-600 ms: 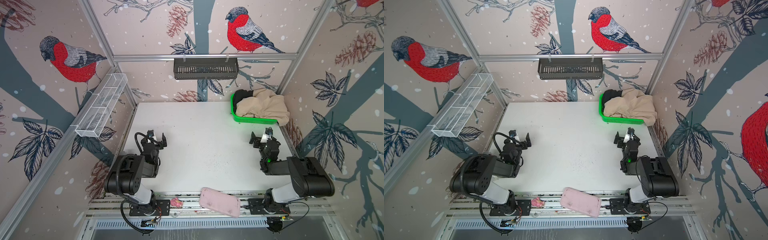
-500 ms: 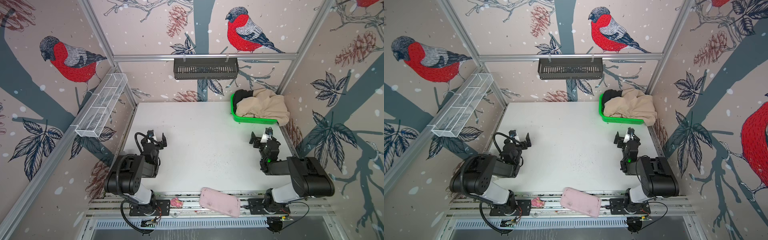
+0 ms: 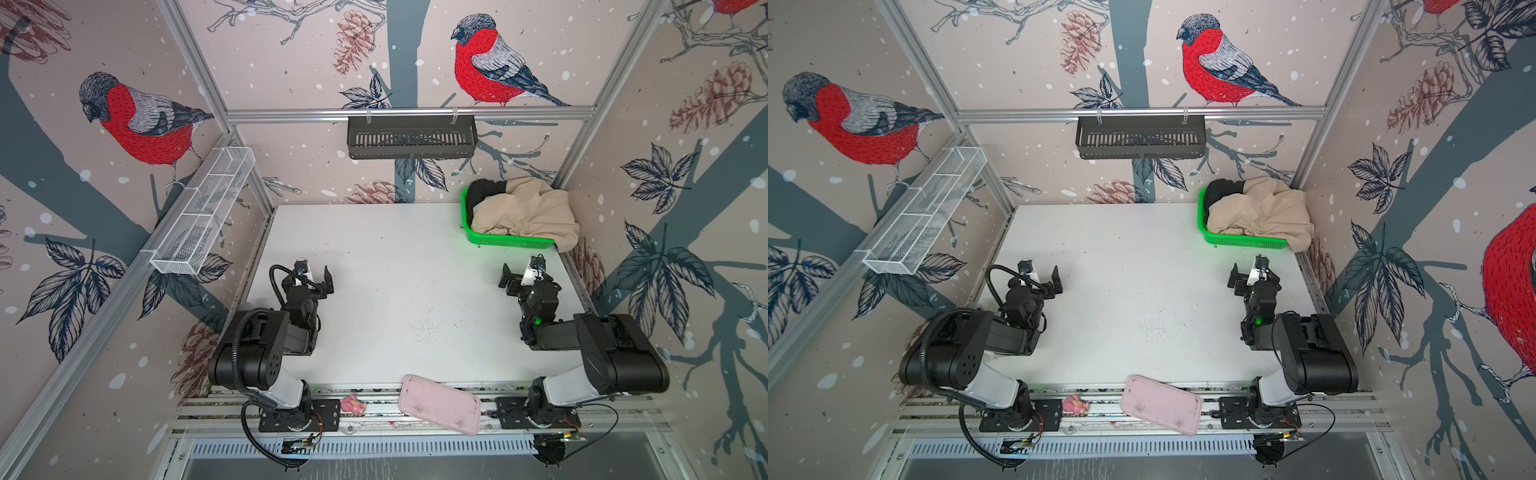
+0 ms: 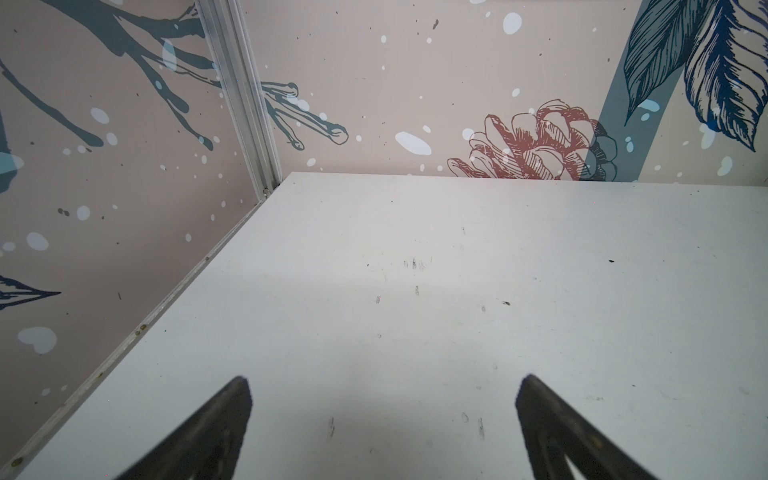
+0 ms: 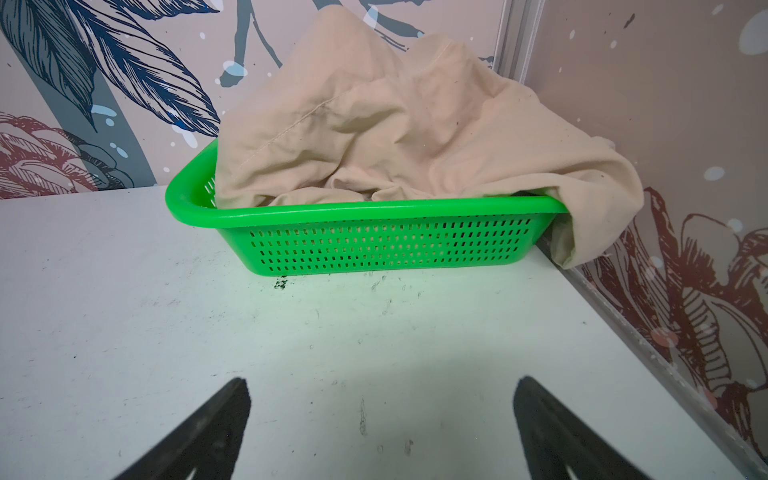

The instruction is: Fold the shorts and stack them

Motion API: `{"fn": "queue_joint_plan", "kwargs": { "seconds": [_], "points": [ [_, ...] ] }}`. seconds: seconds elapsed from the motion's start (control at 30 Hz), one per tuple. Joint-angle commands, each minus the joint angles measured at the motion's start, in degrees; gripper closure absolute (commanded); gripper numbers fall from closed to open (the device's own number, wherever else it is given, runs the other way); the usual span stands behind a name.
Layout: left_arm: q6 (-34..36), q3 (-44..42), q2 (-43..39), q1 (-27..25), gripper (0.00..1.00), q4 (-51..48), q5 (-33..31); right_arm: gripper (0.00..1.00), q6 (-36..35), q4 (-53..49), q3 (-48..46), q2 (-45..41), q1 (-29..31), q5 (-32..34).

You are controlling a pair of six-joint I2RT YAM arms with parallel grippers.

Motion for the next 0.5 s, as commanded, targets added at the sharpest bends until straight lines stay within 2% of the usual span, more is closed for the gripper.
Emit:
{"fn": "queue_joint_plan", "kwargs": {
  "seconds": [0.0, 0.47],
  "points": [
    [0.38, 0.1, 0.02, -0.05, 0.01, 2.77, 0.29, 0.0, -0.52, 1.04, 0.19, 0.04, 0.04, 0.15],
    [0.38, 0.3, -0.04, 0.01, 0.01, 2.54, 0.36, 0.0, -0.52, 0.99, 0.24, 0.01, 0.03, 0.13]
  ]
}}
